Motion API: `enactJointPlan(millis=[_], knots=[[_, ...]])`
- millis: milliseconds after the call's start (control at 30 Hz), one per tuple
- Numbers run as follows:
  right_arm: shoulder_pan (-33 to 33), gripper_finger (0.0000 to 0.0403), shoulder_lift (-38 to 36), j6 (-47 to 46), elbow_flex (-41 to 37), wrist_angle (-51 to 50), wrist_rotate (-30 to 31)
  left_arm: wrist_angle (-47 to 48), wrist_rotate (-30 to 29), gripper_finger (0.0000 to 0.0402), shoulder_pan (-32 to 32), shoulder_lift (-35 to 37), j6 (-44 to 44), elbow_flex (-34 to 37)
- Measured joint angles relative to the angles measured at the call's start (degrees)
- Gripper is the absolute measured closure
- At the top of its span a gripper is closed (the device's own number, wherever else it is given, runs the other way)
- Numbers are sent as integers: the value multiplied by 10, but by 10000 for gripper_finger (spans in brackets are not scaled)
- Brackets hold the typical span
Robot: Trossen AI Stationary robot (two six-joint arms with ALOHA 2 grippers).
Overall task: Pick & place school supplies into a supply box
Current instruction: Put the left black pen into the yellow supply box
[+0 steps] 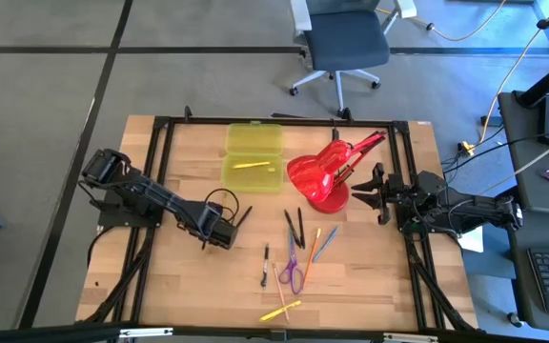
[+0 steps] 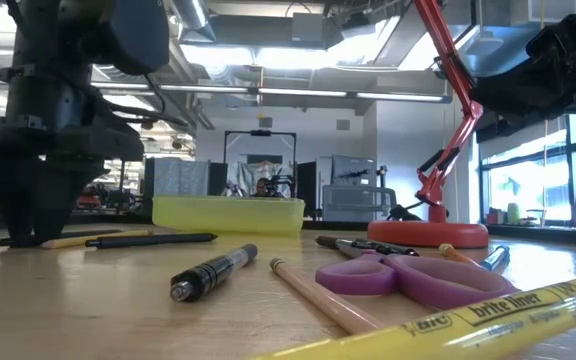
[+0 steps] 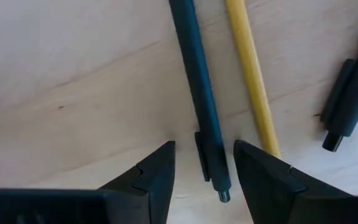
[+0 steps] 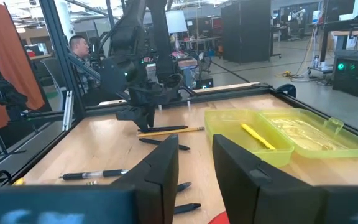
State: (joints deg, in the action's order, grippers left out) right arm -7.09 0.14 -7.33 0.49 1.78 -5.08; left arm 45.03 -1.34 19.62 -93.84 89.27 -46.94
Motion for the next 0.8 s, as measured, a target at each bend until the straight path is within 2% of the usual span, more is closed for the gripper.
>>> enactJointPlan(millis=[500,800], knots=[[0,299,0,1,0,0,0,-9,2,364,0,1,-26,1],[0,299,0,1,0,0,0,5,-9,364,-5,49,-46,6]])
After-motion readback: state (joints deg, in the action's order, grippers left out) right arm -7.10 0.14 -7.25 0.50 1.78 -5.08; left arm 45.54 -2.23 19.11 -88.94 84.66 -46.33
